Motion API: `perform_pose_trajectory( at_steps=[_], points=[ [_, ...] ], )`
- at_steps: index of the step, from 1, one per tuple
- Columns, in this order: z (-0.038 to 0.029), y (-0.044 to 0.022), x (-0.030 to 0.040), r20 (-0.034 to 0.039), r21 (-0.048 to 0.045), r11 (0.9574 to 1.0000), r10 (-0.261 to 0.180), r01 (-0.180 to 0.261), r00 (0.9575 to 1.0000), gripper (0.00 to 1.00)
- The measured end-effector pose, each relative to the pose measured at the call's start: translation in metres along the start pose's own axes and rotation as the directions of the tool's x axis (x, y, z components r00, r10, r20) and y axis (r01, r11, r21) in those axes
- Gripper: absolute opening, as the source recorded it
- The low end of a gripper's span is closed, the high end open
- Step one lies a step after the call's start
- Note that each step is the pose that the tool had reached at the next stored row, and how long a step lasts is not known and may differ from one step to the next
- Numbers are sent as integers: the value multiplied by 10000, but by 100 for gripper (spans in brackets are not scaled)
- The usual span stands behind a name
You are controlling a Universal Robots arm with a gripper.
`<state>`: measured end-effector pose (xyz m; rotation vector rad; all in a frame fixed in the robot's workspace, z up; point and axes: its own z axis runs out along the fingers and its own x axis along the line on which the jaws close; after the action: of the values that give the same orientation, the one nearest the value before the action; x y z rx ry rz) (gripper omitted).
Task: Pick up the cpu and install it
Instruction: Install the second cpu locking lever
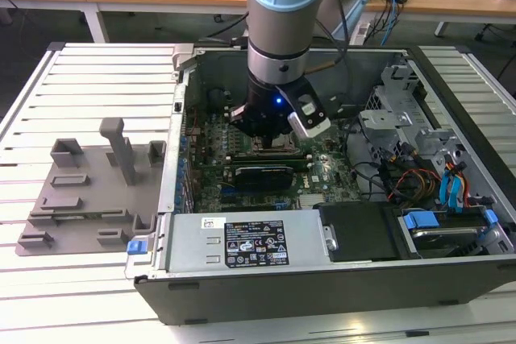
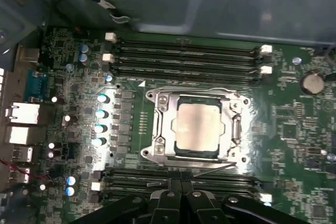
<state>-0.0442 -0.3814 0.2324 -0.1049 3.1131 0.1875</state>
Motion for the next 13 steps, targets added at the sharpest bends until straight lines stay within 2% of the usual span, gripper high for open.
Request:
perform_pose_trajectory(
  at_steps=[2, 4, 9, 13],
  points=[
    [50, -4, 29, 0, -1, 10000, 0, 0, 10000, 11],
    [111, -7, 90, 0, -7, 10000, 0, 0, 10000, 11],
    [165, -8, 193, 2, -43, 10000, -4, 4, 10000, 11],
    [201, -6, 266, 5, -111, 9999, -20, 20, 10000, 11]
  ],
)
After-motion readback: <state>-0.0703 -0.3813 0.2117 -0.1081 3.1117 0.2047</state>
